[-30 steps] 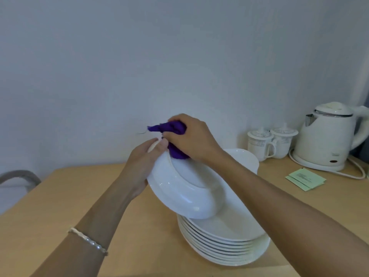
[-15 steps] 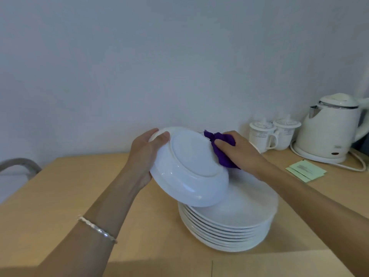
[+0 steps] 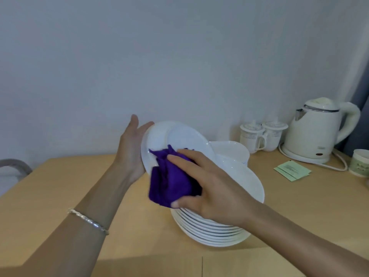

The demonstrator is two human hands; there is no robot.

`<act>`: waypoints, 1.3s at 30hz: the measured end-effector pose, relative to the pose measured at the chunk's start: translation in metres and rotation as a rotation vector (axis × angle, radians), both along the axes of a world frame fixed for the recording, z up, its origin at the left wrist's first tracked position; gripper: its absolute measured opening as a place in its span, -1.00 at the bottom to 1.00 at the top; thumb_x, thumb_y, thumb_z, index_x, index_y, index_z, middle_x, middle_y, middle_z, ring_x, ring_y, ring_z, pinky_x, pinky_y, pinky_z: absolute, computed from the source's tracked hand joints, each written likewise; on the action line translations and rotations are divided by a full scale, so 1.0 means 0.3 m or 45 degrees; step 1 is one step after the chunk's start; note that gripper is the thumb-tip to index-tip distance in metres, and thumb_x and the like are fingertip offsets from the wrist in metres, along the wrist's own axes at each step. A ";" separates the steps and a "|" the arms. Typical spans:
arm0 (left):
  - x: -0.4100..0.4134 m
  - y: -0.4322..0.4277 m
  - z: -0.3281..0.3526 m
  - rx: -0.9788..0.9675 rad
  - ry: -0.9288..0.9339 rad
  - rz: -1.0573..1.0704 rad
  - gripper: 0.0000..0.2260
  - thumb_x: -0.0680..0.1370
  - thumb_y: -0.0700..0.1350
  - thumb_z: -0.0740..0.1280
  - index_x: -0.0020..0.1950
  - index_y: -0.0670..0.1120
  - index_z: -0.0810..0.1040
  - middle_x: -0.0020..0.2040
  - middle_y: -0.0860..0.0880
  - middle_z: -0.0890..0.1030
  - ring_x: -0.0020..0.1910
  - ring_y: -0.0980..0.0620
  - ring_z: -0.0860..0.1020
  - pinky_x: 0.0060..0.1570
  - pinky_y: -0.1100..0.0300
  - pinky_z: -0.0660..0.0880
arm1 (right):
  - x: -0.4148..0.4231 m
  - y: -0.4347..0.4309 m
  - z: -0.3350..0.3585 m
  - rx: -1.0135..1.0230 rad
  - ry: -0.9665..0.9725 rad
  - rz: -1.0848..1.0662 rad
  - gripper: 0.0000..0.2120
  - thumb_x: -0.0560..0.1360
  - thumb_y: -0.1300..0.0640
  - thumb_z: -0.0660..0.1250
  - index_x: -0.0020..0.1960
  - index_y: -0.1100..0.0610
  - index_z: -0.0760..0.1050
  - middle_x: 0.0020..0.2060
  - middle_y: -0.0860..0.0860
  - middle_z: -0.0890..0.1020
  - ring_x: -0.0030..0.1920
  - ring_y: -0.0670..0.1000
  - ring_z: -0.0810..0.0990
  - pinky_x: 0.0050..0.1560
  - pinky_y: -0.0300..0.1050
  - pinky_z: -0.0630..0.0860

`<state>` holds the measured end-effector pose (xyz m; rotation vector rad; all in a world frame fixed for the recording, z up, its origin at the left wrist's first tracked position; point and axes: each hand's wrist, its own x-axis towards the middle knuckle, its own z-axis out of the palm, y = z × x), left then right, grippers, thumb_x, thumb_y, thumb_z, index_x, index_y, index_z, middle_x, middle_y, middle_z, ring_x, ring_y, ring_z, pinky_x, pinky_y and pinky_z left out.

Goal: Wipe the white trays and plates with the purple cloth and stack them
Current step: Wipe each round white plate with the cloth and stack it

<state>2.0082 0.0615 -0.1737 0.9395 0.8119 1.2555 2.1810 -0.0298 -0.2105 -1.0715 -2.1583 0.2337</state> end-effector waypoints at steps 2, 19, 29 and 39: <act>-0.010 0.004 -0.001 -0.055 -0.009 0.002 -0.39 0.54 0.37 0.02 0.32 -0.05 0.47 0.11 -0.11 0.66 0.11 -0.13 0.62 0.09 -0.07 0.50 | -0.083 0.020 0.049 0.001 0.036 -0.042 -0.26 0.39 -0.05 0.47 0.47 -0.09 0.21 0.36 -0.14 0.27 0.34 -0.16 0.24 0.25 -0.30 0.33; -0.002 -0.005 -0.035 0.152 0.426 0.121 -0.51 0.53 -0.07 0.38 0.44 -0.07 0.37 0.30 -0.04 0.52 0.22 -0.05 0.53 0.29 -0.03 0.42 | 0.065 0.398 0.133 -0.505 0.556 -0.371 -0.67 0.46 0.10 0.30 0.20 -0.07 0.39 0.04 -0.05 0.56 -0.10 -0.06 0.55 -0.19 -0.26 0.44; 0.011 -0.015 -0.020 0.404 1.261 0.292 -0.68 0.64 -0.03 0.11 0.38 0.04 0.43 0.31 0.02 0.51 0.28 0.00 0.44 0.07 0.24 0.29 | -0.044 0.100 0.107 -0.276 0.443 0.142 -0.68 0.34 0.24 0.49 -0.02 -0.02 0.48 -0.07 -0.22 0.50 -0.03 -0.21 0.48 -0.05 -0.30 0.45; 0.001 0.000 -0.020 0.462 1.484 0.281 -0.65 0.65 0.00 0.03 0.42 0.10 0.33 0.32 -0.03 0.48 0.23 -0.04 0.43 0.12 0.12 0.36 | -0.008 0.162 0.044 -0.130 0.466 -0.211 -0.78 0.41 0.09 0.44 -0.03 -0.13 0.47 -0.10 -0.21 0.56 -0.05 -0.19 0.51 0.00 -0.32 0.42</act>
